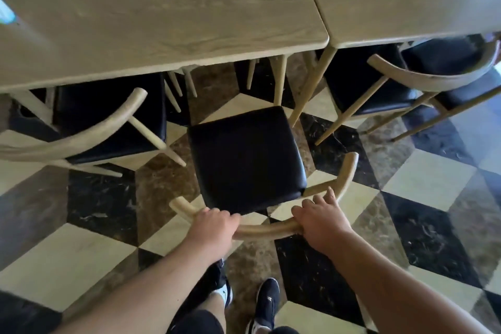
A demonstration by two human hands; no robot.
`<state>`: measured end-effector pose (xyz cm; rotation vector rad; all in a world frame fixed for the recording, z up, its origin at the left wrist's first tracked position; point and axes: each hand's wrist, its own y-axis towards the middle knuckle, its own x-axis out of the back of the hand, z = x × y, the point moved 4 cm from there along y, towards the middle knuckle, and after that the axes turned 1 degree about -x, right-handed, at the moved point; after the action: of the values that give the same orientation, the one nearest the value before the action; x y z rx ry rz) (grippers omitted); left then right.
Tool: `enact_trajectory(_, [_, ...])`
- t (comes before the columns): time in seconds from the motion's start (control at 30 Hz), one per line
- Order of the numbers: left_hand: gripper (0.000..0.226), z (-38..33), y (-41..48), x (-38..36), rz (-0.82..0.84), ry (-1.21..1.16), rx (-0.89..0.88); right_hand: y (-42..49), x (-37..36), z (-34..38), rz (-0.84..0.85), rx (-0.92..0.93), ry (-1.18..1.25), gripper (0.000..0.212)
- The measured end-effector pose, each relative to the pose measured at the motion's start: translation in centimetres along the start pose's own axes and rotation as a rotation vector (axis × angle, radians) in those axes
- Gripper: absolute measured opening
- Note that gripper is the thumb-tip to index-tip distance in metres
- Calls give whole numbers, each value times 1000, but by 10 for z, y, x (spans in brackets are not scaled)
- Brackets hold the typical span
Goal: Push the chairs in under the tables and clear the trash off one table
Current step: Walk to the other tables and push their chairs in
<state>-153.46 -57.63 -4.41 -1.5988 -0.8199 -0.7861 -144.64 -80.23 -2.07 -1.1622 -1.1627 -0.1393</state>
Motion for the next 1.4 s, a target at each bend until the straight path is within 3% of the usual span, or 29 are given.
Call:
enact_trajectory(0.33, [16, 101, 46, 40, -90, 54, -19, 74, 66, 19, -11, -16, 8, 29])
enact_trajectory(0.77, [19, 141, 125, 111, -21, 103, 59, 165, 135, -28, -46, 59, 26, 33])
enact_trajectory(1.17, [36, 177, 188, 156, 30, 114, 189, 239, 176, -57, -72, 118, 2, 34])
enact_trajectory(1.4, [26, 206, 212, 172, 26, 107, 158, 267, 191, -46, -83, 18, -7, 39])
